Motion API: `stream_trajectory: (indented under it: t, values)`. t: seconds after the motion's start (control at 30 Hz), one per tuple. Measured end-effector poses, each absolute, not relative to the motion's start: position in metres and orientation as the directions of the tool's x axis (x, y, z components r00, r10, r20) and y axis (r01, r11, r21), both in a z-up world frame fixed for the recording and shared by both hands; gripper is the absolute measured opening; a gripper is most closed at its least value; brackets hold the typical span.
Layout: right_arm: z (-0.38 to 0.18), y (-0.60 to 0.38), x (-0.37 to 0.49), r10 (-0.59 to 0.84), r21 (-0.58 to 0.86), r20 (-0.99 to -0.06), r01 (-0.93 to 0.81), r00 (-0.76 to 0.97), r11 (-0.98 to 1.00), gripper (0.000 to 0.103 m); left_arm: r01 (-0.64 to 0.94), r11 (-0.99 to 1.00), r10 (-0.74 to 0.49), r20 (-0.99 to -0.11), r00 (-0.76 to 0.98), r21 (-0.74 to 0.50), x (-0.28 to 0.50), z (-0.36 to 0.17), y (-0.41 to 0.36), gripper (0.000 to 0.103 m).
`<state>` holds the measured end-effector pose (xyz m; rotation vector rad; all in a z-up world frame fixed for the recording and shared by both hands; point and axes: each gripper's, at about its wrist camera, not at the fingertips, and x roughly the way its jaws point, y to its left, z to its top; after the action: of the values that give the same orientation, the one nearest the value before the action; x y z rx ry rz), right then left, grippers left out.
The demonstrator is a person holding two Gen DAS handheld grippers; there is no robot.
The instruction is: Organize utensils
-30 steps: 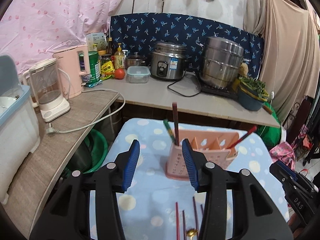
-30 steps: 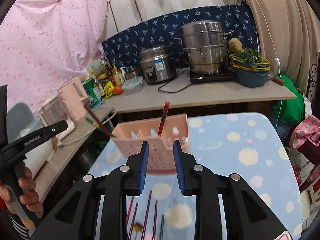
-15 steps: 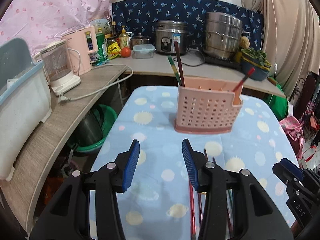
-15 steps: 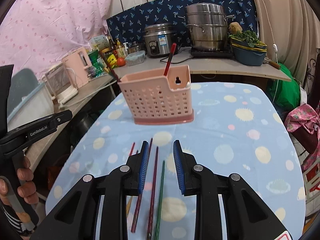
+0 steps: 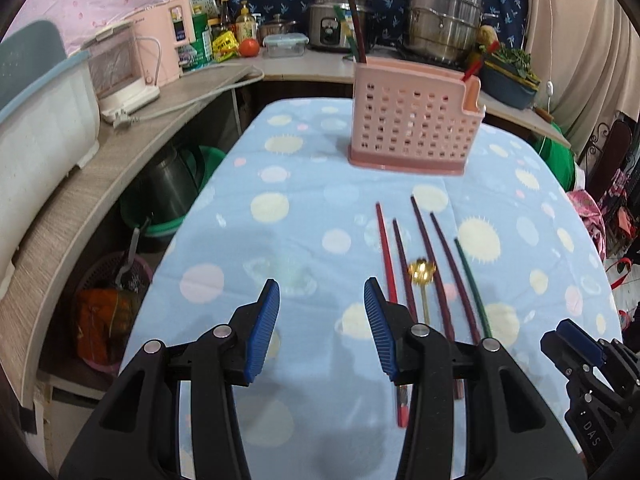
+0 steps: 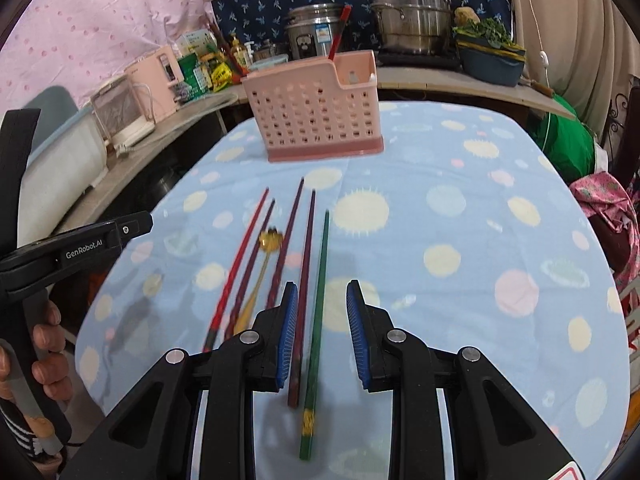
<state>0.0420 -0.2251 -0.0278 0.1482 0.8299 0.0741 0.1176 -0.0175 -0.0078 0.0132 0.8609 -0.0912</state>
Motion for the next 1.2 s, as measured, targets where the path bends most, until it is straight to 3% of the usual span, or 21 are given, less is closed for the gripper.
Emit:
stream_trajectory:
  t: [0.73,1.0,1.2]
  values:
    - [-0.079,-0.210,-0.003,0.129,0.153,-0.795,-0.010,0.593,0.988,0.025,0.124,0.992,-0.090,-0.818,0.568,-0.023,0.079,-0.053,-0.021,0.042]
    - [-0.081,-0.217,-0.002,0.114,0.156,-0.792,0.017,0.600,0.988,0.007,0.143,0.989,-0.107,-0.827,0.552,-0.032,0.073,-0.060,-0.025,0.042]
    - [-0.081,-0.223,-0.002,0.123,0.182,-0.785,0.035,0.607,0.983,0.007,0.163,0.985,-0.135,-0.833,0.536,-0.055,0.072,-0.064,-0.032,0.045]
